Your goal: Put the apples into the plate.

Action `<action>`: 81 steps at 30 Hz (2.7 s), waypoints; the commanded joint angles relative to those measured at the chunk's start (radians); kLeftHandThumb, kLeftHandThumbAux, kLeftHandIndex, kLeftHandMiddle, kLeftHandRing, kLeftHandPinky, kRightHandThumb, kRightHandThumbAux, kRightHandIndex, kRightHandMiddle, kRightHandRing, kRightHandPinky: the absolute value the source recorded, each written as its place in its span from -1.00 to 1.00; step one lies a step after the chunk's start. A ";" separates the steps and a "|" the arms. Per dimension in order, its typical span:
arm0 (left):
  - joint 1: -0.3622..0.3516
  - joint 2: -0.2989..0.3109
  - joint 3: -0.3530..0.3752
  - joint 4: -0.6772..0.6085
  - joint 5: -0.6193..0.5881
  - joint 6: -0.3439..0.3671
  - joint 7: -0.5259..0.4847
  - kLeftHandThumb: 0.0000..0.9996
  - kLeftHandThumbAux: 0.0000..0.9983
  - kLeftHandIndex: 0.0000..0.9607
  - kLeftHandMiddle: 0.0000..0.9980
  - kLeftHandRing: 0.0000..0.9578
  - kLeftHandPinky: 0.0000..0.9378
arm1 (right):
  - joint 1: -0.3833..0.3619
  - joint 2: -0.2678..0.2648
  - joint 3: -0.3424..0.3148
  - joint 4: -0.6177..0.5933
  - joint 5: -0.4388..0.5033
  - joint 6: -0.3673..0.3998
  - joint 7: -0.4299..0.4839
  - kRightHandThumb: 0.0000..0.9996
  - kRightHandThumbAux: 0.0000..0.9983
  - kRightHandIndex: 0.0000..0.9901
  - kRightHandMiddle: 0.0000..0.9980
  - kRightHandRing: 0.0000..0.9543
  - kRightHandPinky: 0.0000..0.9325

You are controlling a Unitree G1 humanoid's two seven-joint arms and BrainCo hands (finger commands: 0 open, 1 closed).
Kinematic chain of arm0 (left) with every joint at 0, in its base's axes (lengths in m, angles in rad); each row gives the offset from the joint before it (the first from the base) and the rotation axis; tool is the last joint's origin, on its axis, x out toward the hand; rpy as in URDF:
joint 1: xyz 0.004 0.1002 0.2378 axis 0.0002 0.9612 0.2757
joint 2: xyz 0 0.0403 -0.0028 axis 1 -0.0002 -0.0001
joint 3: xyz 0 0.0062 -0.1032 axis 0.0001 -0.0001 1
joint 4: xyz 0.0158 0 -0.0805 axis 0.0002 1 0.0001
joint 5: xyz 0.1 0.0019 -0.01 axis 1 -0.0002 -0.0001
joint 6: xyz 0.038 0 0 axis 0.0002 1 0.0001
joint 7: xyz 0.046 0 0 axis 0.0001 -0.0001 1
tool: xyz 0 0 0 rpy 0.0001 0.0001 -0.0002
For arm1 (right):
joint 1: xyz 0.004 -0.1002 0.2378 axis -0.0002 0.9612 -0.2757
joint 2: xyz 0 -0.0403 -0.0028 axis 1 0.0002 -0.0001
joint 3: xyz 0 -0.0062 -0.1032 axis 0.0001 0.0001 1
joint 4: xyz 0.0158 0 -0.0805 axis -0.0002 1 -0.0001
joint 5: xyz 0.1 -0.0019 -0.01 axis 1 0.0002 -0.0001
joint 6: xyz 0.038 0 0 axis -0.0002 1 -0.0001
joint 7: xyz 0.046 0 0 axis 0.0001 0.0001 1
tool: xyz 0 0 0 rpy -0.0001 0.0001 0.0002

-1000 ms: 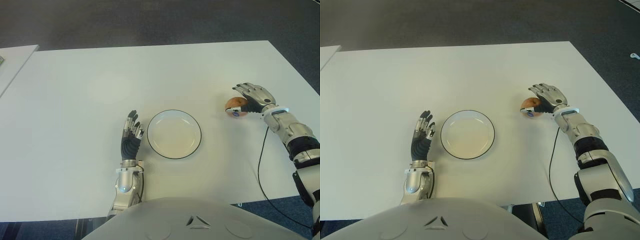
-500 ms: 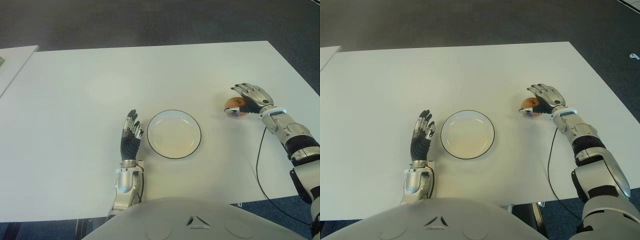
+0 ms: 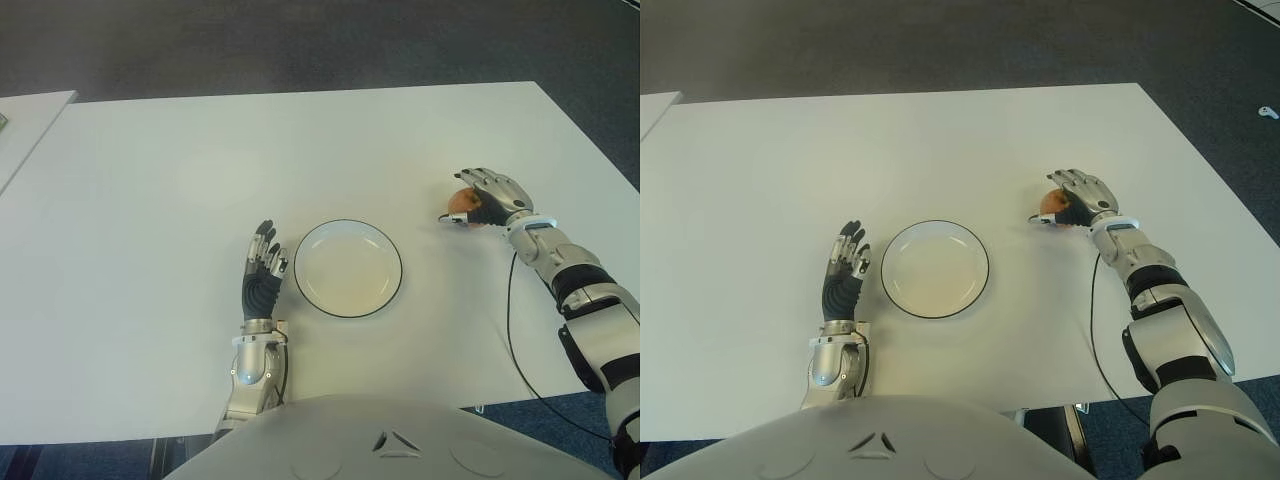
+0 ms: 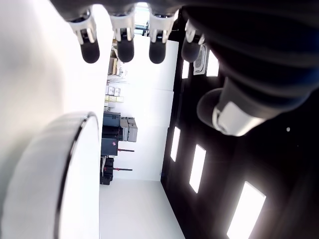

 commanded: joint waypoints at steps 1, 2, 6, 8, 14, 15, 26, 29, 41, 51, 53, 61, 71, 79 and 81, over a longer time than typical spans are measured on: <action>0.035 -0.111 -0.010 0.078 -0.014 0.006 0.011 -0.78 0.16 -0.92 -0.93 -0.97 -0.99 | 0.031 0.037 0.036 0.077 -0.005 0.025 0.030 -0.52 -0.41 -1.00 -1.00 -1.00 -1.00; 0.036 -0.111 -0.011 0.075 -0.011 0.008 0.013 -0.78 0.17 -0.92 -0.93 -0.97 -1.00 | 0.031 0.041 0.041 0.093 -0.001 0.027 0.027 -0.53 -0.40 -1.00 -1.00 -1.00 -1.00; 0.037 -0.112 -0.013 0.066 -0.016 0.019 0.011 -0.77 0.14 -0.93 -0.92 -0.97 -0.98 | 0.032 0.049 0.050 0.124 0.008 0.036 0.030 -0.54 -0.40 -1.00 -1.00 -1.00 -1.00; 0.038 -0.112 -0.014 0.065 -0.015 0.020 0.011 -0.77 0.13 -0.93 -0.92 -0.97 -0.98 | 0.032 0.049 0.054 0.131 0.011 0.035 0.028 -0.54 -0.41 -1.00 -1.00 -1.00 -1.00; 0.036 -0.112 -0.015 0.064 -0.005 0.022 0.017 -0.77 0.13 -0.93 -0.92 -0.97 -0.99 | 0.037 0.051 0.066 0.153 0.017 0.039 0.019 -0.54 -0.40 -1.00 -1.00 -1.00 -1.00; 0.037 -0.111 -0.015 0.063 -0.004 0.023 0.019 -0.78 0.14 -0.93 -0.92 -0.97 -0.99 | 0.038 0.051 0.068 0.154 0.018 0.039 0.018 -0.54 -0.39 -1.00 -1.00 -1.00 -1.00; 0.032 -0.121 -0.012 0.071 -0.028 0.024 0.015 -0.74 0.17 -0.92 -0.91 -0.96 -0.97 | 0.046 0.057 0.087 0.172 0.027 0.040 0.012 -0.54 -0.37 -1.00 -1.00 -1.00 -1.00; 0.026 -0.124 -0.010 0.080 -0.030 0.013 0.015 -0.73 0.17 -0.91 -0.91 -0.96 -0.98 | 0.046 0.060 0.090 0.176 0.030 0.040 0.014 -0.54 -0.36 -1.00 -1.00 -1.00 -1.00; 0.020 -0.118 -0.017 0.082 -0.034 0.009 -0.001 -0.73 0.19 -0.92 -0.92 -0.97 -0.99 | 0.041 0.068 0.096 0.190 0.041 0.066 0.030 -0.53 -0.32 -1.00 -1.00 -1.00 -0.98; 0.018 -0.121 -0.019 0.087 -0.038 0.001 -0.006 -0.73 0.16 -0.93 -0.92 -0.97 -0.98 | 0.036 0.070 0.105 0.198 0.042 0.092 0.030 -0.48 -0.24 -1.00 -1.00 -1.00 -0.95; 0.018 -0.122 -0.019 0.086 -0.037 0.000 -0.005 -0.73 0.17 -0.93 -0.92 -0.97 -0.98 | 0.035 0.071 0.107 0.200 0.042 0.100 0.032 -0.47 -0.22 -1.00 -1.00 -1.00 -0.93; 0.011 -0.125 -0.017 0.088 -0.055 0.006 -0.014 -0.72 0.19 -0.93 -0.91 -0.96 -0.95 | 0.038 0.074 0.109 0.206 0.045 0.123 0.038 -0.44 -0.14 -1.00 -1.00 -1.00 -0.90; 0.011 -0.126 -0.020 0.093 -0.066 -0.005 -0.020 -0.71 0.20 -0.89 -0.89 -0.94 -0.94 | 0.044 0.083 0.119 0.213 0.042 0.142 0.030 -0.40 -0.04 -0.88 -0.79 -0.73 -0.54; 0.014 -0.127 -0.021 0.087 -0.055 -0.017 -0.014 -0.71 0.20 -0.90 -0.89 -0.94 -0.95 | 0.053 0.074 0.136 0.213 0.036 0.129 0.003 0.27 0.34 -0.21 0.01 0.04 0.13; 0.019 -0.124 -0.025 0.076 -0.050 -0.025 -0.013 -0.70 0.19 -0.90 -0.89 -0.94 -0.94 | 0.059 0.073 0.134 0.213 0.039 0.129 -0.010 0.35 0.39 -0.16 0.16 0.19 0.25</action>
